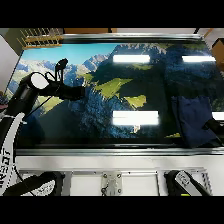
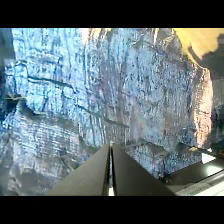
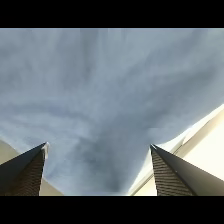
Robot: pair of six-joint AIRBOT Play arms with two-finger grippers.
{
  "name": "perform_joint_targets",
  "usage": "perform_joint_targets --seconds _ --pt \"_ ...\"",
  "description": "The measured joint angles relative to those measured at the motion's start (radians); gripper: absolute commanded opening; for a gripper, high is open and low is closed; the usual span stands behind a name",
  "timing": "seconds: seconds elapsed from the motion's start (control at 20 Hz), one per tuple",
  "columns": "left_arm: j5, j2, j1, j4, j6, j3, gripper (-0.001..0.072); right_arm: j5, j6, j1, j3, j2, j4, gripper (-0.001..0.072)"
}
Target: Fold the clothes and pants, and hang the long-sleeved shirts on hangers.
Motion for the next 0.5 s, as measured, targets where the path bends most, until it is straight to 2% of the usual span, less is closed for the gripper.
perform_joint_targets --seconds 0.1,0.25,0.5 --pt "0.000 0.000 0.000 0.000 0.000 0.000 0.0009 -0.008 -0.068 0.011 0.048 0.061 -0.002 0.0720" --pt "0.000 0.000 0.000 0.000 0.000 0.000 0.0009 -0.040 -0.204 0.090 0.090 0.167 0.121 0.0720" --pt "0.004 0.000 0.000 0.002 0.003 0.000 0.0009 -0.050 -0.376 0.421 0.105 0.234 0.350 0.0720"
